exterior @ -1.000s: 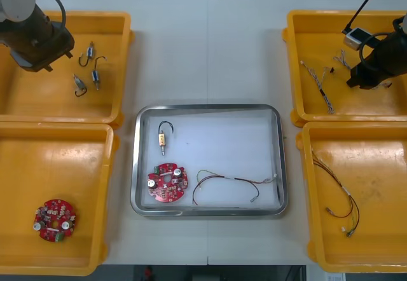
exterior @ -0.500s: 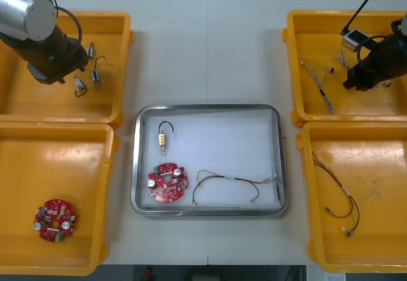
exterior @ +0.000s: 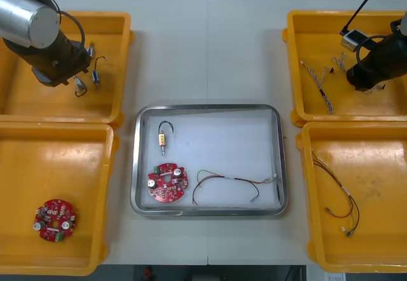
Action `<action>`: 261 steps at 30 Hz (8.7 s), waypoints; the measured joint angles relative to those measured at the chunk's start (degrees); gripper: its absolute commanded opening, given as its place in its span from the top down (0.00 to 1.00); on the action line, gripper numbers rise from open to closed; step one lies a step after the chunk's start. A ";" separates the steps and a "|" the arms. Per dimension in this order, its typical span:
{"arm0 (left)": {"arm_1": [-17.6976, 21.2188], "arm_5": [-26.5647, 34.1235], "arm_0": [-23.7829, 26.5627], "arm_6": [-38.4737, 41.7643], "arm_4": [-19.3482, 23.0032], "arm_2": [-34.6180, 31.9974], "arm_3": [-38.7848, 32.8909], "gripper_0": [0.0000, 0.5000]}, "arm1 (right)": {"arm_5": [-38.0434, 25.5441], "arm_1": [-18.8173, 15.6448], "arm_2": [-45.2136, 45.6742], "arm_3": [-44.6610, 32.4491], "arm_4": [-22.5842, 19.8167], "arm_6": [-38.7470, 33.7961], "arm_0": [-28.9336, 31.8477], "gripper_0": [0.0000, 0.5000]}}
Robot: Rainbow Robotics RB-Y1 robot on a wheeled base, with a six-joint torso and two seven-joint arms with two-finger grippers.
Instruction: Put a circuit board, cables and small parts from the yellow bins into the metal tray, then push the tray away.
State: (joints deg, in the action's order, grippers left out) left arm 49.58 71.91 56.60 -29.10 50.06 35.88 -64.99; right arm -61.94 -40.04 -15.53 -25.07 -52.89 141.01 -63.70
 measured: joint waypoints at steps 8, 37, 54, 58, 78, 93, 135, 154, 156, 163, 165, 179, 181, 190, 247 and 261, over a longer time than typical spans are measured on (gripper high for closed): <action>-0.09 -0.03 -0.02 -0.79 0.00 0.04 1.15 0.00 | 0.00 -0.01 0.10 -0.19 0.00 0.02 0.00 1.00; -1.68 -3.10 -0.04 -4.82 4.08 3.10 6.13 1.00 | -35.37 -5.02 11.08 -31.31 3.04 0.22 0.06 1.00; -1.66 -3.10 -0.04 -4.85 4.16 3.10 6.25 1.00 | -39.38 -4.99 11.09 -61.06 -4.48 -10.25 10.08 1.00; -1.16 -2.01 -0.02 -5.30 4.16 3.10 5.88 1.00 | -39.39 -4.99 9.02 -66.40 -5.02 -10.26 11.65 1.00; 6.87 14.89 7.44 -18.23 12.22 1.17 2.51 1.00 | -35.50 1.16 -10.09 -78.08 -4.67 -20.24 11.96 1.00; 12.36 22.67 14.48 -18.24 22.31 1.16 -0.04 1.00 | -28.06 4.90 -24.88 -78.91 -0.55 -20.39 11.97 1.00; 13.24 25.08 14.70 -18.25 23.36 -0.39 -1.02 1.00 | -30.62 6.31 -26.93 -77.54 3.14 -20.41 11.97 0.00; 9.58 21.30 10.07 -18.24 16.39 -3.06 -11.61 1.00 | -42.96 -4.97 1.79 -86.36 -8.53 -38.06 19.70 0.00; 8.79 20.87 7.84 -18.23 14.55 -4.97 -13.95 1.00 | -43.36 -6.56 4.18 -87.39 -8.70 -42.44 21.75 0.00; 7.81 20.73 1.52 -17.63 10.37 -7.74 -24.24 1.00 | -44.40 -10.41 12.30 -89.08 -9.03 -51.50 29.00 0.00; 7.77 20.79 0.17 -16.10 9.16 -7.76 -27.77 1.00 | -44.48 -11.24 14.00 -89.13 -9.08 -53.96 30.60 0.00; 1.37 31.69 -9.41 7.29 -2.18 -13.45 -46.59 1.00 | -45.20 -12.95 26.00 -89.30 -9.09 -68.29 40.96 0.00; -1.38 33.61 -10.70 7.28 -5.26 -14.49 -48.35 1.00 | -45.35 -12.96 27.38 -89.31 -9.06 -70.41 42.40 0.00; -11.85 37.51 -13.78 7.28 -12.67 -16.46 -50.44 1.00 | -45.45 -12.99 28.73 -89.34 -4.61 -71.71 46.73 0.00; -25.28 15.16 -20.37 7.05 -33.58 7.57 -40.56 0.37 | -42.48 -9.64 28.74 -89.34 -1.72 -72.02 50.79 0.00; -25.28 15.17 -20.37 7.05 -35.77 7.57 -40.56 0.00 | -42.48 -9.64 28.74 -89.34 -1.72 -72.02 50.80 0.00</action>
State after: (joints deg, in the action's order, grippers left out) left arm 24.31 87.08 36.22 -22.06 14.30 43.44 -105.54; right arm -104.42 -49.68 13.21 -114.41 -54.61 68.99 -12.89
